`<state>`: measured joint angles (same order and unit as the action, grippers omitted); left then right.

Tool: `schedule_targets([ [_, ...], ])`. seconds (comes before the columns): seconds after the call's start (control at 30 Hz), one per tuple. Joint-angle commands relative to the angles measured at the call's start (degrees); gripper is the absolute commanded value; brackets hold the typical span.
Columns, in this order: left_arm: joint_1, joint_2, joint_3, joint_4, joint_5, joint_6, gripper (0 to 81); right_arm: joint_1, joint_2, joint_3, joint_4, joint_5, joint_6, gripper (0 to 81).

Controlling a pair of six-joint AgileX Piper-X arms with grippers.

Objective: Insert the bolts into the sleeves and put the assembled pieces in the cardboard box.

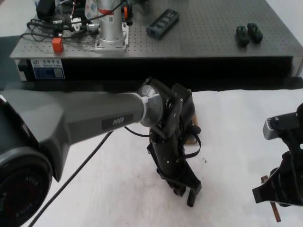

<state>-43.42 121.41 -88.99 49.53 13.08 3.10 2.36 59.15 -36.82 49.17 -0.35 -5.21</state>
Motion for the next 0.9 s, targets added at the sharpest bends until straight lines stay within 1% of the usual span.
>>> schedule_targets([
  [0.0, -0.10, 1.37, -0.39, 0.46, -0.44, 0.78, 12.0, -0.20, -0.55, 0.02, -0.11, -0.65, 0.46, 3.8],
  [0.03, -0.10, 1.18, -0.47, 0.20, -0.44, 0.78, 4.3, -0.20, -0.55, 0.02, -0.11, -0.65, 0.46, 3.8],
  [0.07, -0.10, 0.83, -0.62, 0.19, -0.44, 0.78, 0.8, -0.20, -0.55, 0.02, -0.11, -0.65, 0.46, 3.8],
  [0.17, -0.10, -1.27, -0.64, 0.04, -0.44, 0.84, 0.5, -0.20, -0.55, 0.02, -1.19, -1.45, 0.46, 3.8],
  [0.23, 0.54, -4.42, 0.06, 0.13, -0.05, -0.08, 0.6, -0.20, -0.93, 0.02, -3.79, -6.21, 0.46, 3.8],
  [0.3, 1.52, -8.66, 2.93, -2.10, 2.13, -1.93, 0.6, -0.20, -1.47, 0.02, -8.02, -12.98, 3.34, 3.8],
  [0.4, 2.39, -18.66, 13.02, -13.27, 5.38, -5.79, 0.6, -0.04, -1.81, 0.16, -18.75, -24.29, 10.73, 3.8],
  [0.43, 2.47, -22.37, 17.49, -18.54, 6.42, -7.22, 0.6, 0.37, -1.81, 0.29, -23.21, -26.75, 13.68, 3.8],
  [0.5, 2.44, -28.50, 26.28, -29.13, 9.94, -9.89, 0.6, 1.82, -1.81, 1.08, -32.85, -29.27, 19.45, 3.8],
  [0.6, 2.44, -36.39, 36.36, -42.73, 16.44, -14.39, 0.6, 4.87, -1.81, 2.64, -49.17, -30.28, 28.92, 3.8],
  [0.67, 2.44, -40.61, 41.16, -50.64, 17.89, -18.51, 0.6, 6.98, -1.81, 3.31, -57.55, -30.27, 32.72, 3.8],
  [0.77, 2.44, -44.67, 46.29, -60.72, 19.68, -21.31, 0.6, 9.28, -1.68, 3.30, -63.41, -30.27, 35.31, 3.8],
  [0.87, 2.44, -46.41, 47.74, -63.39, 20.59, -21.69, 0.6, 9.83, -1.68, 3.30, -64.02, -30.09, 36.25, 3.8],
])
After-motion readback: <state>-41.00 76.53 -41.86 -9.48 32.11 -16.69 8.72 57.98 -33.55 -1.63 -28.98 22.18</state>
